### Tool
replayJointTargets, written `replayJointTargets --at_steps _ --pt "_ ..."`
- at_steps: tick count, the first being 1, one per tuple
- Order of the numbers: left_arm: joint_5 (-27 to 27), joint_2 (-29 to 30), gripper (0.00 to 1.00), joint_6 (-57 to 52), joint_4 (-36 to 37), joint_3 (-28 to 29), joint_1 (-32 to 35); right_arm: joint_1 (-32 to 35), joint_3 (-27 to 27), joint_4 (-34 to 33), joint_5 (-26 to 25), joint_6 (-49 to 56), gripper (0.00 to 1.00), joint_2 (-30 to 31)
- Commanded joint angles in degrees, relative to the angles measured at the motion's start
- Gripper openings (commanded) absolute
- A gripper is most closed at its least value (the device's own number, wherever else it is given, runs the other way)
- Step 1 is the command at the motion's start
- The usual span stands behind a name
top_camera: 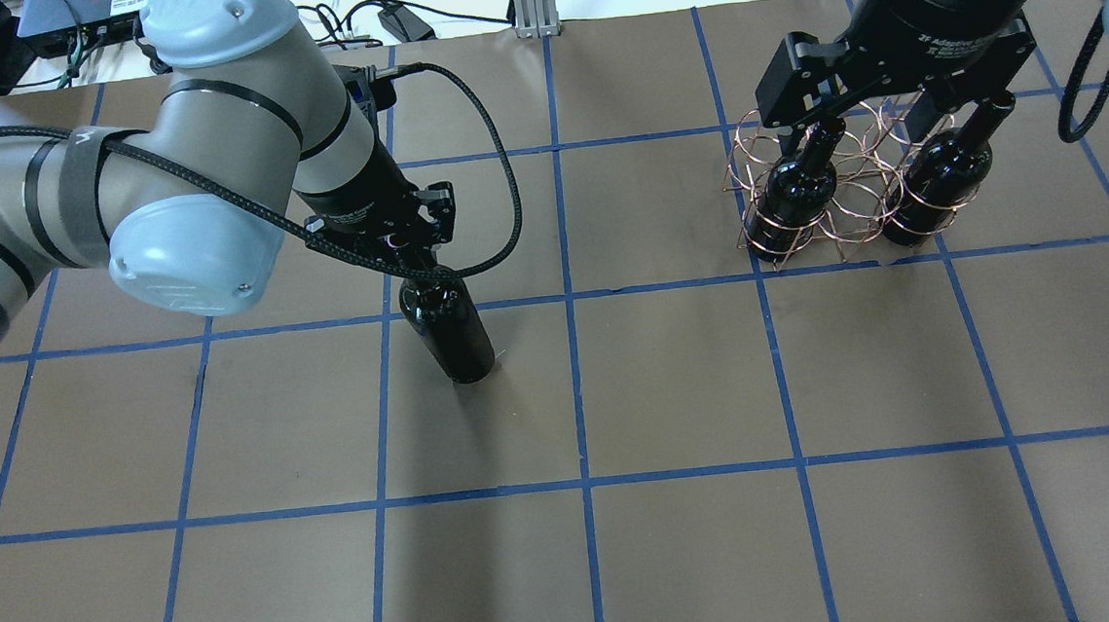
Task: Place wine into wine basket
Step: 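Lower the held bottle upright onto the table center with the left gripper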
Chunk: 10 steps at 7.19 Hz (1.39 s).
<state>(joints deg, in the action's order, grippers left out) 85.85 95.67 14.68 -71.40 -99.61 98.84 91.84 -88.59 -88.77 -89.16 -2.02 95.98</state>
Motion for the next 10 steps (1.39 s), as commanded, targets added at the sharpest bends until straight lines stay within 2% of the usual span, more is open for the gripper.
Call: replayJointTargets --at_steps 1,6,7,9,10 --pt "1.33 0.05 0.00 -0.18 0.91 -0.14 0.21 0.00 0.00 0.00 0.04 0.00 1.00 0.00" --pt "1.33 -0.13 0.00 -0.09 0.47 -1.55 1.71 0.00 0.00 0.00 0.04 0.00 1.00 0.00" --pt "1.34 0.04 0.07 -0.36 0.39 -1.55 1.71 0.00 0.00 0.00 0.04 0.00 1.00 0.00" --pt "1.42 -0.22 0.89 -0.36 0.39 -1.12 1.62 0.09 0.00 0.00 0.04 0.00 1.00 0.00" --pt "1.42 -0.39 1.00 -0.27 0.21 -0.68 1.62 0.09 0.00 0.00 0.04 0.00 1.00 0.00"
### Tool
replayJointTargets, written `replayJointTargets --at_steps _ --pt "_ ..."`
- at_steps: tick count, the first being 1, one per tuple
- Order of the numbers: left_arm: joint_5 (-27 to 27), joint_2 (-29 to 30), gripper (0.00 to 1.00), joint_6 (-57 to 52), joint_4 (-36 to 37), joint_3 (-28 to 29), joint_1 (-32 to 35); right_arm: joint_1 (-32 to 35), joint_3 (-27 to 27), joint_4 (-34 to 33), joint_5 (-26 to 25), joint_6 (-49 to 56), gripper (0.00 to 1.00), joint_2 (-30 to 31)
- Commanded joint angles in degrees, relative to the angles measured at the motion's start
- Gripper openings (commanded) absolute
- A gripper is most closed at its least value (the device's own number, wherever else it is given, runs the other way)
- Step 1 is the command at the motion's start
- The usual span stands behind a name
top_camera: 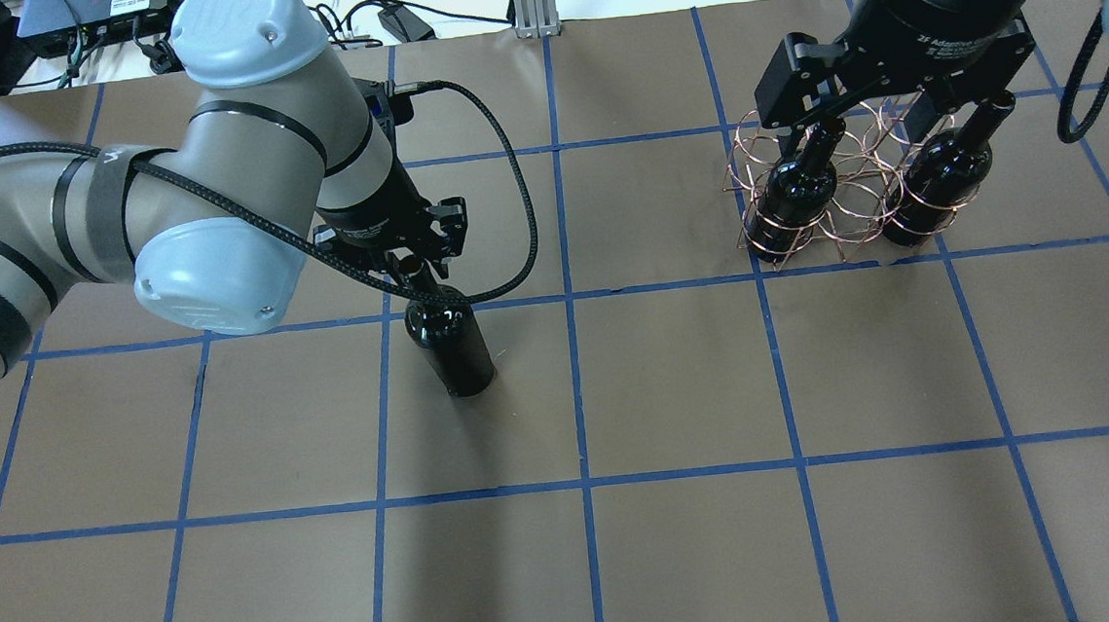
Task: Place wine into wine basket
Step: 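Open and raise the left gripper while the right arm moves toward the bottle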
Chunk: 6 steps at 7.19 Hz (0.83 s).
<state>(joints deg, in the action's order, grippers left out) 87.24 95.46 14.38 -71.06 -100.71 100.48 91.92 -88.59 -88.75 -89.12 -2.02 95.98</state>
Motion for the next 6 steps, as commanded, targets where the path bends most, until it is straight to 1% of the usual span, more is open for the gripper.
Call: replayJointTargets --at_steps 1,2,4,5,6 --pt "0.03 -0.36 1.00 0.03 -0.31 1.04 -0.03 0.01 0.00 -0.02 0.00 0.00 1.00 0.00" --pt "1.60 -0.45 1.00 -0.14 -3.53 3.40 -0.72 0.10 0.00 -0.02 0.00 0.00 1.00 0.00" --pt "2.14 -0.80 1.00 -0.14 -11.96 9.02 -0.99 0.10 0.00 -0.02 0.00 -0.09 1.00 0.00" --pt "2.40 -0.89 1.00 -0.58 -15.22 12.61 -3.25 0.19 0.00 -0.02 -0.09 -0.26 1.00 0.09" --pt "2.06 -0.63 1.00 -5.54 -16.82 14.39 -7.71 0.97 0.61 0.15 -0.09 -1.22 1.00 -0.43"
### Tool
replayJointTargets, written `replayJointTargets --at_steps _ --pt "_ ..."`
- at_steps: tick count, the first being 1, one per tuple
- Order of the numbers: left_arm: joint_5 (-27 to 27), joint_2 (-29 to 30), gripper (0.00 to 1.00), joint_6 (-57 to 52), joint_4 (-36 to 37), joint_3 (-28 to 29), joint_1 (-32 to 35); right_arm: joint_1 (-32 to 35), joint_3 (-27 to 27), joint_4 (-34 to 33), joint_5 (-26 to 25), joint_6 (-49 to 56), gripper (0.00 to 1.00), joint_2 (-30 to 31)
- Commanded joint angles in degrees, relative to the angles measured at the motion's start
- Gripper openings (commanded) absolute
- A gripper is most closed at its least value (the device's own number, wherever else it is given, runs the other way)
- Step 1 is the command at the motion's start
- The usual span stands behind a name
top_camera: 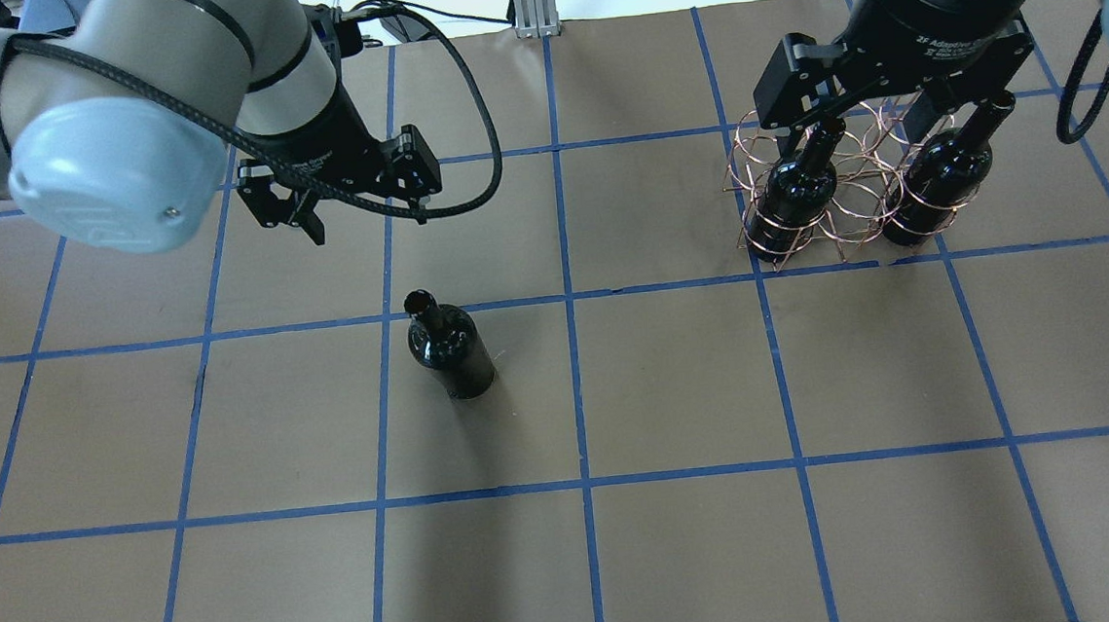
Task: Place wine into wine basket
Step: 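Open and raise the left gripper while the right arm moves toward the bottle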
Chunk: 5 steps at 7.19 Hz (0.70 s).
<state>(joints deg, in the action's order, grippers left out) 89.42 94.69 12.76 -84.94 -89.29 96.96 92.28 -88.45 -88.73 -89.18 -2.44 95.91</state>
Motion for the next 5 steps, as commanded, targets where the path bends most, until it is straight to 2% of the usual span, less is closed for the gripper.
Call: replayJointTargets --at_steps 1,3,5 --pt "0.40 -0.99 1.00 -9.80 -5.30 4.54 -8.68 2.97 0.73 0.31 -0.37 -3.77 1.00 -0.98" --pt "0.84 -2.58 1.00 -13.78 -8.39 6.58 -14.24 9.64 3.88 0.23 -0.11 -17.62 1.00 -4.65" --pt "-0.03 -3.02 1.00 -13.64 -8.40 5.71 -14.61 19.39 9.06 -0.47 -0.90 -28.62 1.00 -12.90"
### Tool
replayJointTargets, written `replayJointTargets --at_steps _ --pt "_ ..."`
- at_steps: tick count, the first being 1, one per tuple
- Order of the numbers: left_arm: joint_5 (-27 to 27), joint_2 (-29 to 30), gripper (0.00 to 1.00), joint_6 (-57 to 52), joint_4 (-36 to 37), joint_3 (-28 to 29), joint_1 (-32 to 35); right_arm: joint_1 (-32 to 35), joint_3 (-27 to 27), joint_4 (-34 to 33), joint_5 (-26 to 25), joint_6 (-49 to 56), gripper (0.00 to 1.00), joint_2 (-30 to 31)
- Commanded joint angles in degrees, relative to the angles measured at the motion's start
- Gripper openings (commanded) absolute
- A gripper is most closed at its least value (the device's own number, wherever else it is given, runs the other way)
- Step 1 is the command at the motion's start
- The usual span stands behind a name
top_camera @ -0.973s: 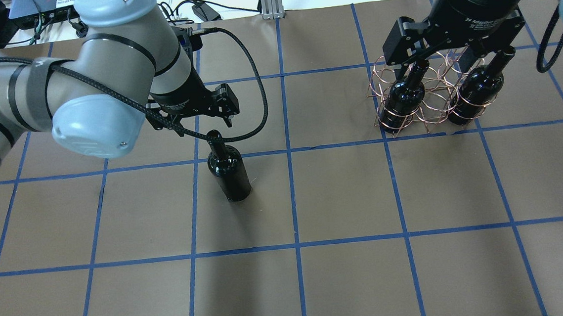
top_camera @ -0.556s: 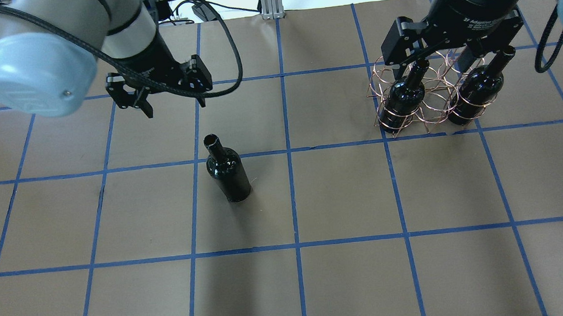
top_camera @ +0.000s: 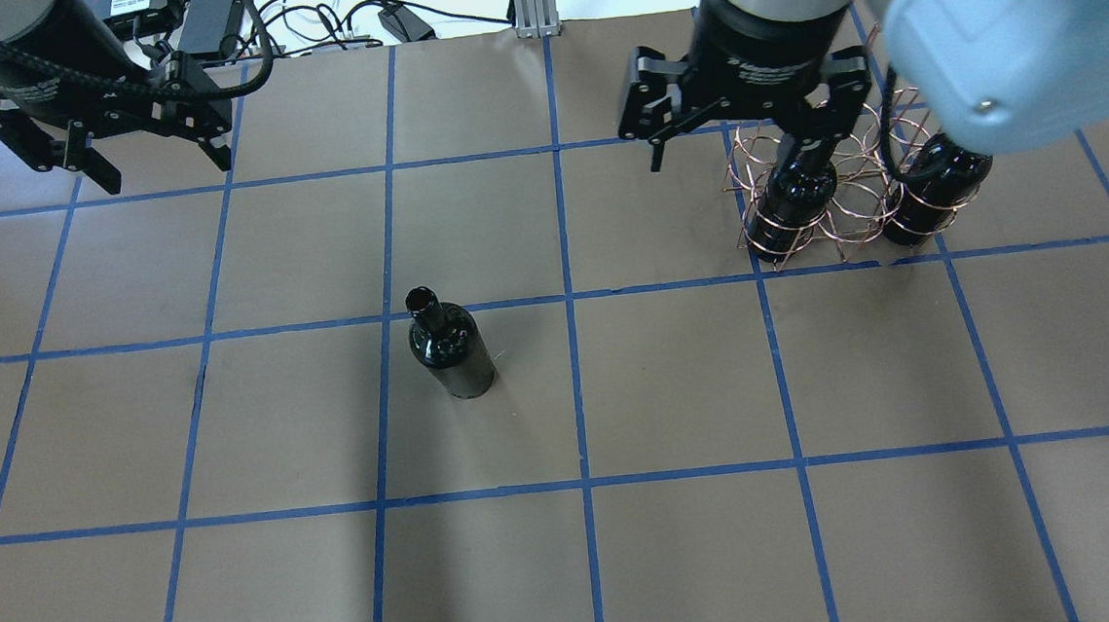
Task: Place wine into wine basket
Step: 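Move the right gripper over the standing bottle while the left arm draws back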
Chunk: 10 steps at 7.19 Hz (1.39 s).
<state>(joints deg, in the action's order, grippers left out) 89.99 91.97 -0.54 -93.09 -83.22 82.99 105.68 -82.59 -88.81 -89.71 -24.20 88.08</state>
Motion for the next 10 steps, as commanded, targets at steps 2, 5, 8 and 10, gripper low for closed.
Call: replayJointTargets --at_steps 2,5,8,10 --pt "-0.52 -1.96 1.00 -0.34 -1.65 -1.07 0.59 9.52 4.90 -5.55 0.40 -10.32 1.00 -9.92" --pt "-0.17 -3.29 1.00 -0.43 -1.92 -3.52 0.68 16.29 7.35 -10.94 0.50 -14.99 1.00 -16.34" --pt "-0.34 -3.38 1.00 -0.34 -3.15 -3.79 0.68 18.77 7.45 -13.76 0.50 -17.11 1.00 -19.86" --pt "0.09 -3.47 1.00 -0.34 -4.21 -3.79 0.68 18.86 7.01 -13.68 0.59 -16.32 1.00 -20.84"
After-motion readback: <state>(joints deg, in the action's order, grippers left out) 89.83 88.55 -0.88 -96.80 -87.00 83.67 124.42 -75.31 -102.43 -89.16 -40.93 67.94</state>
